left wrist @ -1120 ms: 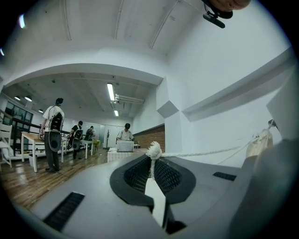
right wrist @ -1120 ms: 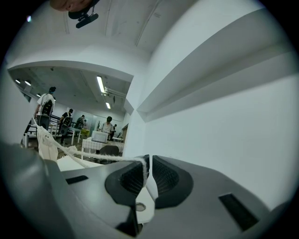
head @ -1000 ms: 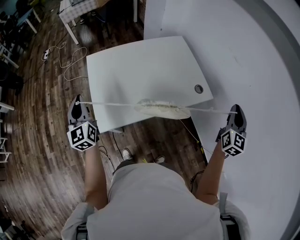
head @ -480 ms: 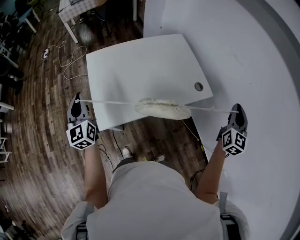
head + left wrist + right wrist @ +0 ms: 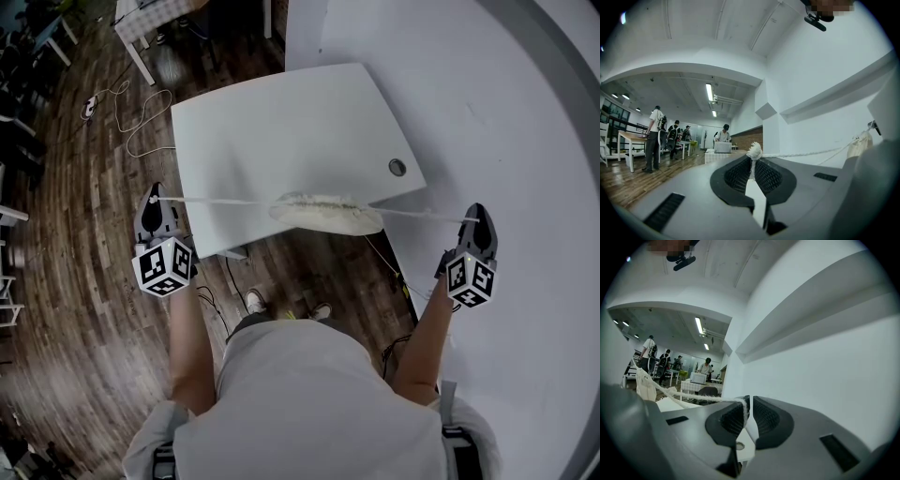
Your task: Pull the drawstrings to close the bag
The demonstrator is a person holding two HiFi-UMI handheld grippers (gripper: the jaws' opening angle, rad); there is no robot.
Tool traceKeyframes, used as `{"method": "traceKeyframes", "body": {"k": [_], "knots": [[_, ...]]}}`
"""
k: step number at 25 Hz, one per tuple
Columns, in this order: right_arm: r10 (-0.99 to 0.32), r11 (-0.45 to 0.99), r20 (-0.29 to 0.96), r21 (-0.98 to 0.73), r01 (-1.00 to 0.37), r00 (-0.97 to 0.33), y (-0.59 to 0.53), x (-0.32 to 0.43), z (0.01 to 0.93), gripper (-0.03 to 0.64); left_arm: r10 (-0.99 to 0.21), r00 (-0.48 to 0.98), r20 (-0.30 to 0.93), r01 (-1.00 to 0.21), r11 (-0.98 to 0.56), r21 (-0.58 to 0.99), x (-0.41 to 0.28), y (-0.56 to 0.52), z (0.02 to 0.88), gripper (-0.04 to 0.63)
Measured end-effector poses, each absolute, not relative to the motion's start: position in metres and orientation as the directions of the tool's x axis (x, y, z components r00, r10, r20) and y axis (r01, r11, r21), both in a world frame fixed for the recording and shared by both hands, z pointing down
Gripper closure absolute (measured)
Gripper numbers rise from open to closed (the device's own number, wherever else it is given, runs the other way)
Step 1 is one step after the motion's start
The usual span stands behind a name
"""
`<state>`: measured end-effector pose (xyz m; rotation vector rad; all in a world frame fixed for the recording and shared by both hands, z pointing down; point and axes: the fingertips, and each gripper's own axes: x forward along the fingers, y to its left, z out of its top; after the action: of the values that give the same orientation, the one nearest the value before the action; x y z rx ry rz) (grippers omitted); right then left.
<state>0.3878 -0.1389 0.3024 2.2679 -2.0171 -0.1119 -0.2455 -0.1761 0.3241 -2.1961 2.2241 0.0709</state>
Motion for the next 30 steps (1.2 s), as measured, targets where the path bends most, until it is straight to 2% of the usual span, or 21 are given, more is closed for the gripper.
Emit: {"method": "traceKeyframes", "body": {"k": [30], "knots": [[-0.99,-0.137,0.02,0.138,-0.981,0.141,-0.128,0.389,0.298,0.577,-0.999,0.017,-0.04,-1.0,-0.018,0.019,-0.245,-0.181,0.323,0.577]]}}
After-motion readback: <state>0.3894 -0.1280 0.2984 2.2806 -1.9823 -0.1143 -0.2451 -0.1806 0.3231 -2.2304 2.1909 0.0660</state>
